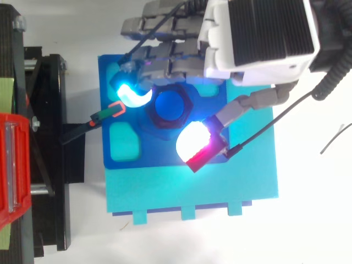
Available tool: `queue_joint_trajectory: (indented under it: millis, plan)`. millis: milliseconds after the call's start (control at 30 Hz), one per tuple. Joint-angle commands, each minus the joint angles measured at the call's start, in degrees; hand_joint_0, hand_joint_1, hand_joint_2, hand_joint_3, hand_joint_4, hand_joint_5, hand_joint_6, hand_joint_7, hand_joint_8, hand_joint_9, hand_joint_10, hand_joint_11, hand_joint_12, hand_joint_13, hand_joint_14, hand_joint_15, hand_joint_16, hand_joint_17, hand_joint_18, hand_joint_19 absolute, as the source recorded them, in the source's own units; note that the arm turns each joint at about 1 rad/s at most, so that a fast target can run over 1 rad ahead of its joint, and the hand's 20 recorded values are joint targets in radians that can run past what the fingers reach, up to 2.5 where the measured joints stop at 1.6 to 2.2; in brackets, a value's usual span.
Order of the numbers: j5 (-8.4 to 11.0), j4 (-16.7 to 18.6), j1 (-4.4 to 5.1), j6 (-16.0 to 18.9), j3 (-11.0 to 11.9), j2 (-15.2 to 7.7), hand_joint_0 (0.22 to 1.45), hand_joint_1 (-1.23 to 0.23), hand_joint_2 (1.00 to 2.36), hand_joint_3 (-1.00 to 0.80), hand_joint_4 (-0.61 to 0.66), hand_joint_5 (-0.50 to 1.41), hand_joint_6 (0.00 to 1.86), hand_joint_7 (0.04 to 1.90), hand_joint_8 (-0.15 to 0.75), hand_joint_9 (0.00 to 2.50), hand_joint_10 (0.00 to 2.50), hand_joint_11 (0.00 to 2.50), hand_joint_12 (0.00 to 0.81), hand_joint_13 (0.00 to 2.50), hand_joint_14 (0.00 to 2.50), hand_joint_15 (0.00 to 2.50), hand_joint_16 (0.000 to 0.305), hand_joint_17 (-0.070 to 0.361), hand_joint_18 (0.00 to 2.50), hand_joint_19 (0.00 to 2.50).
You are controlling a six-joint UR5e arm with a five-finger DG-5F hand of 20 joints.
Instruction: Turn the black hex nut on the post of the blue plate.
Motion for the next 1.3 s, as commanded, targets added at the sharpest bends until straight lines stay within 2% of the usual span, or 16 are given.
queue_joint_trajectory:
  millis: [0, 167, 333, 633, 767, 800, 900, 933, 1033, 1267]
  plan:
    - [-0.96, -1.35, -1.05, 0.00, 0.80, 0.00, 0.50, -0.31, 1.00, -0.50, 0.24, -0.20, 0.50, 0.70, 0.258, 0.41, 0.00, 0.00, 0.294, 0.25, 0.00, 0.00, 0.036, 0.082, 0.15, 0.19]
    - [-2.19, -2.84, -2.81, 0.00, 2.38, 0.00, 0.50, -0.31, 1.00, -0.50, 0.24, -0.20, 0.50, 0.70, 0.258, 0.42, 0.00, 0.00, 0.294, 0.25, 0.00, 0.00, 0.036, 0.081, 0.15, 0.18]
    - [-2.37, -2.84, -2.98, 0.00, 3.17, 0.00, 0.50, -0.32, 1.00, -0.50, 0.24, -0.20, 0.50, 0.70, 0.258, 0.42, 0.00, 0.00, 0.295, 0.26, 0.00, 0.00, 0.036, 0.081, 0.15, 0.18]
    - [-1.58, -1.44, -1.66, 0.09, 4.31, 0.00, 0.50, -0.32, 1.00, -0.50, 0.24, -0.20, 0.50, 0.70, 0.258, 0.42, 0.00, 0.00, 0.297, 0.28, 0.00, 0.00, 0.036, 0.081, 0.16, 0.19]
    - [-0.08, -1.44, -0.61, 0.09, 4.31, -0.09, 0.50, -0.32, 1.00, -0.50, 0.24, -0.20, 0.50, 0.70, 0.258, 0.43, 0.00, 0.00, 0.297, 0.28, 0.00, 0.01, 0.036, 0.081, 0.16, 0.20]
    - [0.44, -1.61, 0.27, 0.18, 4.23, -0.09, 0.51, -0.32, 1.00, -0.50, 0.24, -0.20, 0.50, 0.70, 0.258, 0.43, 0.00, 0.00, 0.297, 0.28, 0.00, 0.01, 0.036, 0.081, 0.16, 0.19]
    - [1.41, -1.96, 1.06, 0.26, 4.23, 0.00, 0.51, -0.32, 1.00, -0.50, 0.24, -0.20, 0.50, 0.70, 0.259, 0.43, 0.00, 0.00, 0.296, 0.28, 0.00, 0.00, 0.036, 0.081, 0.16, 0.20]
    - [2.29, -2.49, 1.68, 0.44, 4.23, -0.09, 0.51, -0.32, 1.00, -0.50, 0.24, -0.20, 0.50, 0.70, 0.259, 0.43, 0.00, 0.00, 0.296, 0.28, 0.00, 0.01, 0.036, 0.081, 0.16, 0.20]
    - [2.90, -2.67, 2.47, 0.53, 4.23, -0.09, 0.51, -0.32, 1.00, -0.50, 0.24, -0.20, 0.50, 0.70, 0.259, 0.43, 0.00, 0.00, 0.296, 0.28, 0.00, 0.01, 0.036, 0.081, 0.16, 0.20]
    - [3.52, -3.90, 3.08, 0.53, 4.23, 0.00, 0.51, -0.32, 1.00, -0.50, 0.24, -0.20, 0.50, 0.70, 0.258, 0.43, 0.00, 0.00, 0.295, 0.28, 0.00, 0.01, 0.036, 0.081, 0.16, 0.19]
